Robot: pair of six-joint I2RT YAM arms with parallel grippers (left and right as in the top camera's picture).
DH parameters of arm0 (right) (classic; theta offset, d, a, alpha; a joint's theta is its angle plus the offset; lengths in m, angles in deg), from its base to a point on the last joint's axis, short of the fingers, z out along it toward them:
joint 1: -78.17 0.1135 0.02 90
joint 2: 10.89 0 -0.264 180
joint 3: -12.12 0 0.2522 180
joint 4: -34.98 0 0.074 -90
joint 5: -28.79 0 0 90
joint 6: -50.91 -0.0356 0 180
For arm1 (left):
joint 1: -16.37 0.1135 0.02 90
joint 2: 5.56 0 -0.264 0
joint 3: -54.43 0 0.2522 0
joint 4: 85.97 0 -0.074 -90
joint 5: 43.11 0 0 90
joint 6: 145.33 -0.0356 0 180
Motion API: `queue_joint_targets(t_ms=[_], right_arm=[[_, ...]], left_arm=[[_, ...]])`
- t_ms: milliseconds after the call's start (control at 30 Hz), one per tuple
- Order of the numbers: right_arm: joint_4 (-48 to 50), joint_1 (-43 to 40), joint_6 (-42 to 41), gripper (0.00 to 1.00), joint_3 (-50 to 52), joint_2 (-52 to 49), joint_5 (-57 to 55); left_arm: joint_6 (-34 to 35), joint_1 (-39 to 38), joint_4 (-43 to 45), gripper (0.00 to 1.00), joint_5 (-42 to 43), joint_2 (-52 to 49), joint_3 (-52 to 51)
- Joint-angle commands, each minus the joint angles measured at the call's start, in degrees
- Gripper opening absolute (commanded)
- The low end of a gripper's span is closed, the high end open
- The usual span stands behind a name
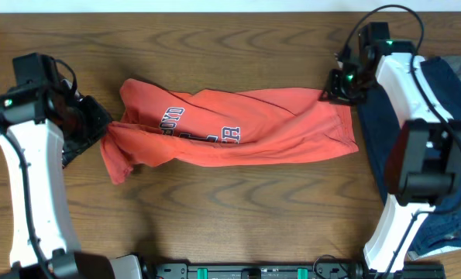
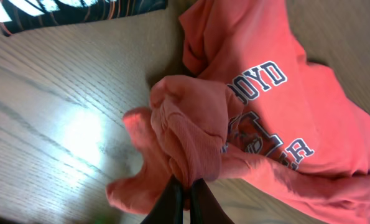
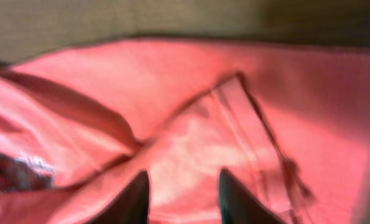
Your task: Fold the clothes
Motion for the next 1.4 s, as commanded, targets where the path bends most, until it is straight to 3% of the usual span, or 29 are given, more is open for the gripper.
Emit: queue_joint_targets(t_ms=[0, 367, 933, 1367], right_arm=[[2.23, -0.24, -4.22, 0.38, -0.24, 0.63, 8.33], [-16.26, -1.51, -4.24, 0.39, 1.4, 2.58, -9.88], [0.11, 0.09, -11.82, 0.37, 11.87, 2.58, -8.02], [-2.75, -0.66, -14.38, 0.36, 11.04, 2.58, -0.74]], left_arm=[[-0.37, 0.24, -0.24, 0.06, -0.33, -1.7, -0.07], [-0.37, 0.24, -0.04, 0.06, -0.33, -2.25, -0.07], [-0.37, 0.24, -0.04, 0.06, -0.33, -2.25, -0.07], [-0.37, 0.24, -0.04, 0.06, -0.33, -2.27, -0.09]])
